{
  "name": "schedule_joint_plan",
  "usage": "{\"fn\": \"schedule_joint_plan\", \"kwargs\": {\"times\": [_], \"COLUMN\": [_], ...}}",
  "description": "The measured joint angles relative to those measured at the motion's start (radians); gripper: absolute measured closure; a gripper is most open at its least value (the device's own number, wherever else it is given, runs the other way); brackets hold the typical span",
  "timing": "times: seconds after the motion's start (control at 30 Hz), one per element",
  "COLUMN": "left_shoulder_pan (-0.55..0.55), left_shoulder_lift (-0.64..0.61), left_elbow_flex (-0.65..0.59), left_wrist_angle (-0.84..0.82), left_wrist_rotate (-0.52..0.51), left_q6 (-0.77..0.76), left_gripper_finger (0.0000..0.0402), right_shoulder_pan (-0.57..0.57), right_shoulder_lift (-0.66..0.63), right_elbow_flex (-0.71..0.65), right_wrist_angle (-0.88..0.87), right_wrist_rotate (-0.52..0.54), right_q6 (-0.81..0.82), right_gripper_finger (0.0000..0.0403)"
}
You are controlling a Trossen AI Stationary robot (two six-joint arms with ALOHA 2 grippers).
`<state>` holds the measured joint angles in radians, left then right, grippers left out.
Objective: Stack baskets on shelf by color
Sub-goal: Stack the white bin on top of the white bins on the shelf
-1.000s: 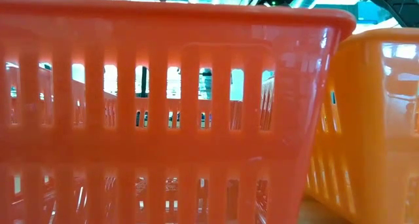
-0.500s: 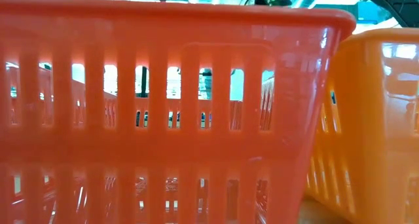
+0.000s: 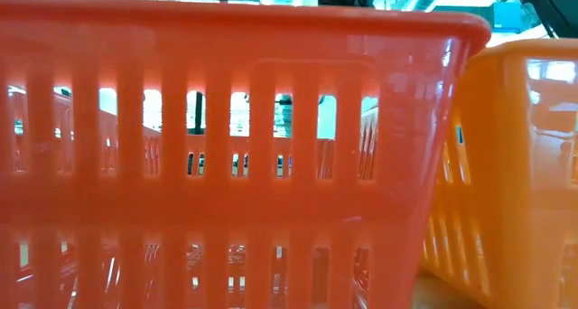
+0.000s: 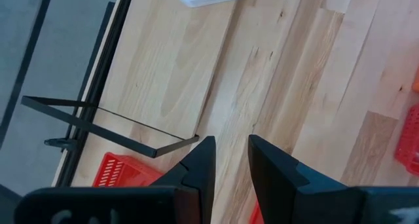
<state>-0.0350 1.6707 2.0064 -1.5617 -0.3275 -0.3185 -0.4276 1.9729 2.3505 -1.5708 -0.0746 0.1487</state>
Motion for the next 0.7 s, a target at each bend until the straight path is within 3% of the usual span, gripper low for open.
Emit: {"fn": "schedule_joint_plan", "kwargs": {"times": [0.13, 0.4, 0.7], "left_shoulder_pan": [0.0, 0.0, -0.016], "left_shoulder_lift": [0.0, 0.0, -0.001], "left_elbow_flex": [0.0, 0.0, 0.0], "left_wrist_angle": [-0.01, -0.011, -0.007], "left_wrist_rotate": [0.0, 0.02, 0.058], "left_q6": [0.0, 0.026, 0.097], "left_gripper_finger": [0.0322, 0.0322, 0.0322], "right_shoulder_pan": [0.098, 0.279, 0.373], "right_shoulder_lift": [0.0, -0.001, 0.002], "right_elbow_flex": [0.0, -0.053, -0.389], "right_wrist_angle": [0.0, -0.001, -0.005], "right_wrist_rotate": [0.0, 0.043, 0.051], "right_q6": [0.018, 0.187, 0.288], "right_gripper_finger": [0.0392, 0.0396, 0.0399]}}
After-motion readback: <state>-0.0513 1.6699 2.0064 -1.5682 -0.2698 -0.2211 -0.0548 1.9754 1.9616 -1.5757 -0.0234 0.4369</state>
